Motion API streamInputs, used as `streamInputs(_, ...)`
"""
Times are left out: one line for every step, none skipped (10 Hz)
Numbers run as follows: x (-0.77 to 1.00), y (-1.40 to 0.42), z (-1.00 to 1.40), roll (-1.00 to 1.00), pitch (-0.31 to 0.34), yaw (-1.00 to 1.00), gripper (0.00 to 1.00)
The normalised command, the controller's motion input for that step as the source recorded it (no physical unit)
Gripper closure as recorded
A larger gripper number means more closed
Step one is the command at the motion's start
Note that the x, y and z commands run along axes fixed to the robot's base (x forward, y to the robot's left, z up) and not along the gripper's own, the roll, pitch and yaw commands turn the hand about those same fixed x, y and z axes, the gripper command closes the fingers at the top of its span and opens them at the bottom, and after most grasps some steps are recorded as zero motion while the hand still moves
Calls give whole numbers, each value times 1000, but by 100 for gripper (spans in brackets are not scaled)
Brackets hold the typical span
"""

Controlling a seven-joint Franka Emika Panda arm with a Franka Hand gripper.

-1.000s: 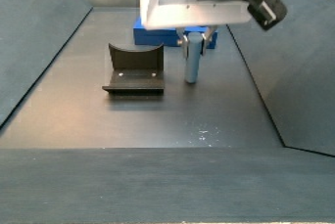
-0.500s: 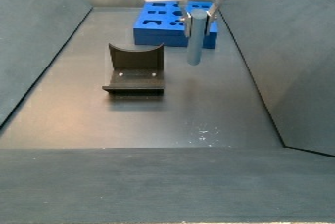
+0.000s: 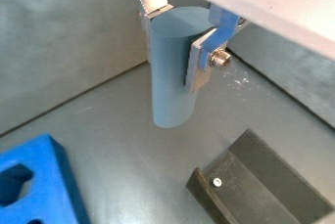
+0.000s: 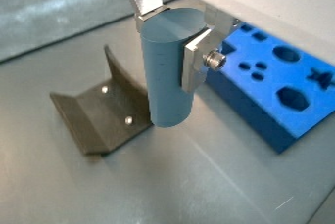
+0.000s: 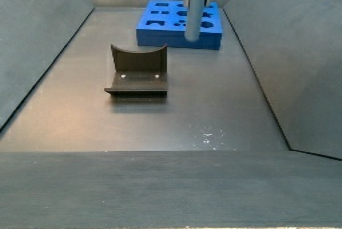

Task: Pick up the oval object. Move up. Move to above the board. Insert the oval object.
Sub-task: Move to above the board.

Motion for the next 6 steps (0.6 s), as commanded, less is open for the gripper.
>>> streamInputs(70, -121, 1000, -123, 68, -32, 100)
streamInputs(63, -106, 1000, -119, 74, -21, 100)
streamInputs(60, -94, 1000, -115, 74, -16, 100)
streamInputs(38, -54, 821, -111, 75, -5, 100)
streamInputs(24, -31, 649, -109, 72, -1, 100)
streamInputs(16, -21, 481, -108, 67, 1, 100)
